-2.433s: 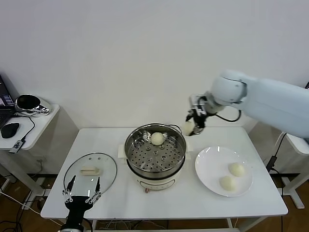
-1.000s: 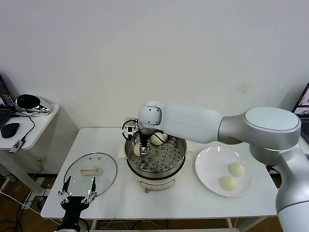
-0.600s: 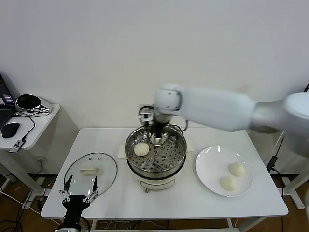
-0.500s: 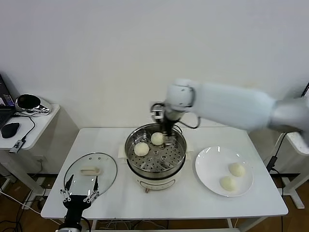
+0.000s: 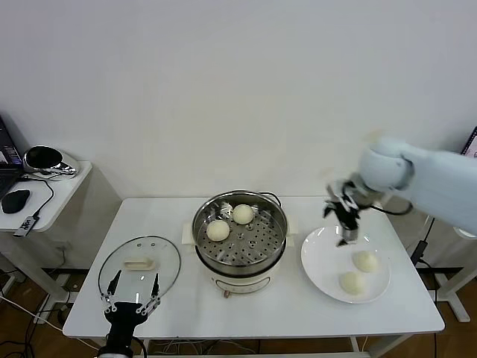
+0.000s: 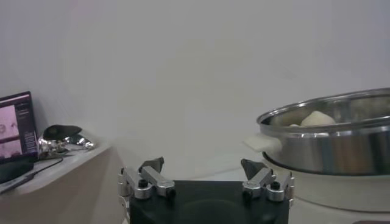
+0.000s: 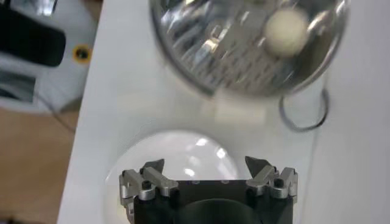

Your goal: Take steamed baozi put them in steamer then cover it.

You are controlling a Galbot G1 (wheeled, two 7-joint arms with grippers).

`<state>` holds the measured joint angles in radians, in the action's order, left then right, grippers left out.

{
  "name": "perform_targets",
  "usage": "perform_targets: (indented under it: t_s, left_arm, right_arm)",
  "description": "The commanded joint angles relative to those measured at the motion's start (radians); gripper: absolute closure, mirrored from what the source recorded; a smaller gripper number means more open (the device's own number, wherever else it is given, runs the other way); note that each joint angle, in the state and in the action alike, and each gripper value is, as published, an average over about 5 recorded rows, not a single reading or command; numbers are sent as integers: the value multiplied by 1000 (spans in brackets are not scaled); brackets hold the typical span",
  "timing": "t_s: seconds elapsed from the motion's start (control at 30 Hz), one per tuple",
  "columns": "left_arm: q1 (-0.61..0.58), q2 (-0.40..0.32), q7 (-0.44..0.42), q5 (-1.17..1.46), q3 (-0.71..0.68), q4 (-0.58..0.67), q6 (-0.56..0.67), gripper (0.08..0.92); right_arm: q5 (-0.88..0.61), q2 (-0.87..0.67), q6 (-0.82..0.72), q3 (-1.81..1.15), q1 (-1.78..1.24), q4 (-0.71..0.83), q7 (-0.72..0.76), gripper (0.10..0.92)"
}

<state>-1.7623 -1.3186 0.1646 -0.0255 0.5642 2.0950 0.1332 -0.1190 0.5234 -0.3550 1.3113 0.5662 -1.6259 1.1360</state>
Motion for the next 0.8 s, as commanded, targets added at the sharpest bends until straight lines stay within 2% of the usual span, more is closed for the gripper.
perform_targets:
  t_s: [0.03, 0.3, 0.8]
  left_arm:
    - [-7, -5, 1, -15, -6, 4, -1, 177]
    - [-17, -18, -1, -17, 16, 20, -13, 177]
    - [-27, -33, -1, -13, 44, 16, -8, 177]
  right_arm:
    - [187, -176, 78, -144, -265, -33, -3, 203]
    - [223, -129, 84, -381, -571, 60, -45, 203]
    - [240, -1, 91, -460, -678, 226, -82, 203]
